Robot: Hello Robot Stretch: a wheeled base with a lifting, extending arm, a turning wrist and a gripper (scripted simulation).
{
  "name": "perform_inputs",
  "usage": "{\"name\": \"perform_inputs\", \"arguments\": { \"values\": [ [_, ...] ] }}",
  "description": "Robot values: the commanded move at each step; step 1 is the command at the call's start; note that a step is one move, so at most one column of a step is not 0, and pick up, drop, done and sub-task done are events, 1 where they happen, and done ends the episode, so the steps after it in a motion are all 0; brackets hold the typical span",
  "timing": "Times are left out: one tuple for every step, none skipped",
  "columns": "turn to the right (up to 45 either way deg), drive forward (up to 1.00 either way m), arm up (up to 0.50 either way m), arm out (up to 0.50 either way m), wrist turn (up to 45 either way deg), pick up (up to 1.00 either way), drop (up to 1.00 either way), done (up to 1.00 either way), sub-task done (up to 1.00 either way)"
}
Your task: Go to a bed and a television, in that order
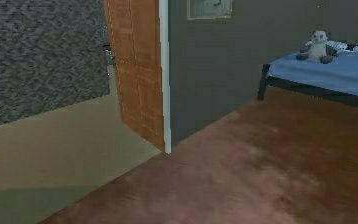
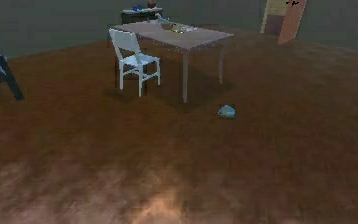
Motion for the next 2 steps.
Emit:
{"name": "perform_inputs", "arguments": {
  "values": [
    [-45.0,0.00,0.00,0.00,0.0,0.00,0.00,0.00,0.00],
    [-36.0,0.00,0.00,0.00,0.0,0.00,0.00,0.00,0.00]
  ]
}}
